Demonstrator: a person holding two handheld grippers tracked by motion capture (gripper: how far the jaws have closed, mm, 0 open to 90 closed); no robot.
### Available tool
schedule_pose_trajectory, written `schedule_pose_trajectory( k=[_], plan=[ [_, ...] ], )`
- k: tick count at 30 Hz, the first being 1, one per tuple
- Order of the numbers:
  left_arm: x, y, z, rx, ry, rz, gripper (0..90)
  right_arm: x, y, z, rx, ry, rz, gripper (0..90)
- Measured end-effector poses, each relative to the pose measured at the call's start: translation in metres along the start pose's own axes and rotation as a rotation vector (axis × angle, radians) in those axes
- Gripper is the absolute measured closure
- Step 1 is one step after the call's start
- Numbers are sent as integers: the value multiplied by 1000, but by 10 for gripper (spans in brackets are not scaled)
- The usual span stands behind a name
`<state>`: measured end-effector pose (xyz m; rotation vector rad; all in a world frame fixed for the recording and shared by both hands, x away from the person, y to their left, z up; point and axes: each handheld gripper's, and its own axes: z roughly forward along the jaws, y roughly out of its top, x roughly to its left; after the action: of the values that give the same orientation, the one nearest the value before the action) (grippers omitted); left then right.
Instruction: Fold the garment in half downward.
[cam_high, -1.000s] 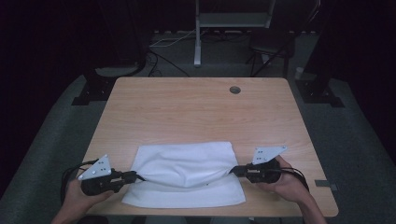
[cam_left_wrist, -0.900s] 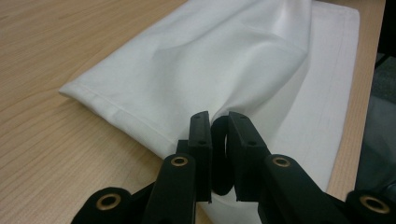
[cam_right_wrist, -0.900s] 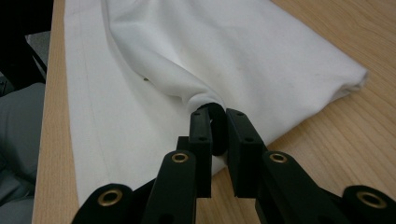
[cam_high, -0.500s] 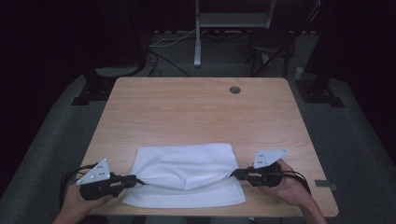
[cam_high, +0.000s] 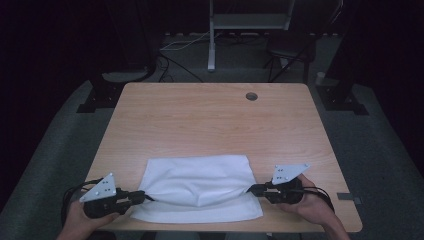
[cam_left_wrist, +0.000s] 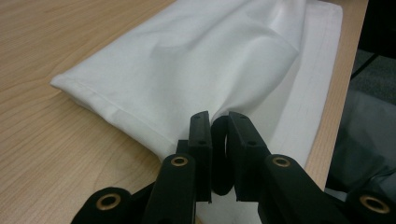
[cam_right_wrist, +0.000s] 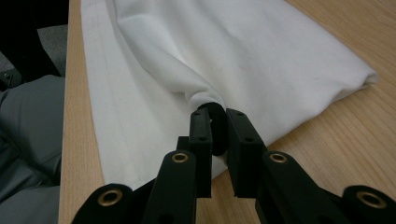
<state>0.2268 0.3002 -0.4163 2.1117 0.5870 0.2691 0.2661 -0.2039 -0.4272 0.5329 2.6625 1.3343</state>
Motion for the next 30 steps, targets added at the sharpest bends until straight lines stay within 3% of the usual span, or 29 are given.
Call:
schedule_pose_trajectory(
  k=[30],
  plan=[
    [-13,-8,-8,-11,-12,1,807,15,-5,-8,-7,13,-16,813]
  ],
)
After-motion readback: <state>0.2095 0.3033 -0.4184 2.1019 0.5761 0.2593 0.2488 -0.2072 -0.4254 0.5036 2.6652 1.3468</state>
